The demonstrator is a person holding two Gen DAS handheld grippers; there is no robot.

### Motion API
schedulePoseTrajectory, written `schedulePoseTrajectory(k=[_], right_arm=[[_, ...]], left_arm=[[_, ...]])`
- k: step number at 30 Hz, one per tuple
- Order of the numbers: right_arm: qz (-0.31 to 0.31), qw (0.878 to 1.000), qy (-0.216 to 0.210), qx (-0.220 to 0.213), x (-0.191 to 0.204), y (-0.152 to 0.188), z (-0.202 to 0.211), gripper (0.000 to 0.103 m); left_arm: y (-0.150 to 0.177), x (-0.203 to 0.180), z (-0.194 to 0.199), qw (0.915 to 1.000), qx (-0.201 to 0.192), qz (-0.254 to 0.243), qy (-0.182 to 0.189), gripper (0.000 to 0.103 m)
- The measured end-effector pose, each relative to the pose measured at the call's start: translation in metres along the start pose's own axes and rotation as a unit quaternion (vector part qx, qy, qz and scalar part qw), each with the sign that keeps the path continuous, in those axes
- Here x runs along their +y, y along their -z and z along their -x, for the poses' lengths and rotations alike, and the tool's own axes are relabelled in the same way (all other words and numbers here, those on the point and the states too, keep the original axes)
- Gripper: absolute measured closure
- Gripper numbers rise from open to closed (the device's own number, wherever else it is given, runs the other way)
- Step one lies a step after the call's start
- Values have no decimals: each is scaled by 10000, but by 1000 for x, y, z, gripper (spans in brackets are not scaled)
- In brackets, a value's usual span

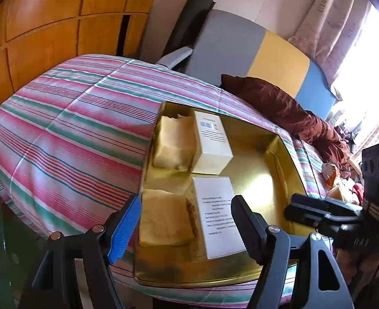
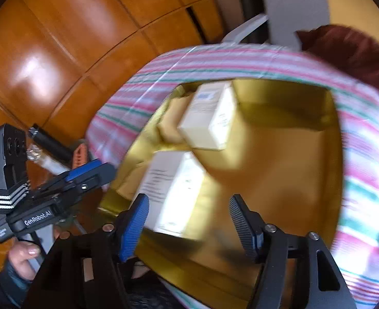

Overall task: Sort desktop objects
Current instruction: 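Move both open tools back toward the pile of items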

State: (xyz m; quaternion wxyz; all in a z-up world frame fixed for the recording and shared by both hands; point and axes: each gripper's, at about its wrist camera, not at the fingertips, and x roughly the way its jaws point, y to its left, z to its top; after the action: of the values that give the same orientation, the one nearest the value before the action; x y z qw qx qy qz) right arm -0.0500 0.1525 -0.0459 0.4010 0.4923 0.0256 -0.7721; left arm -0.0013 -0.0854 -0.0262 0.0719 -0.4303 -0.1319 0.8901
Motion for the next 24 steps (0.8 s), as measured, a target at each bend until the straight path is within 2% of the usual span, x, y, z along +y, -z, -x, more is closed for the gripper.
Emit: schedulePoseTrajectory(k=[5,11,21,24], right_arm=[[20,9982,570,-206,-26,-1,33,33],[-73,9929,1158,-273,-66,1,67,32],[-642,9771,2021,-197,-156,20,124,30],[-834,9714,2213,-196,-186,26,141,26]], left_arm=[[-3,-19,-3,9998,47,-147,147,30],[-6,-62,-12,9971,191,-590,432,30],[-5,-141,-29,9848,454,-1387,939,29],[-5,-161,-31,9800,521,-1603,1054,29]])
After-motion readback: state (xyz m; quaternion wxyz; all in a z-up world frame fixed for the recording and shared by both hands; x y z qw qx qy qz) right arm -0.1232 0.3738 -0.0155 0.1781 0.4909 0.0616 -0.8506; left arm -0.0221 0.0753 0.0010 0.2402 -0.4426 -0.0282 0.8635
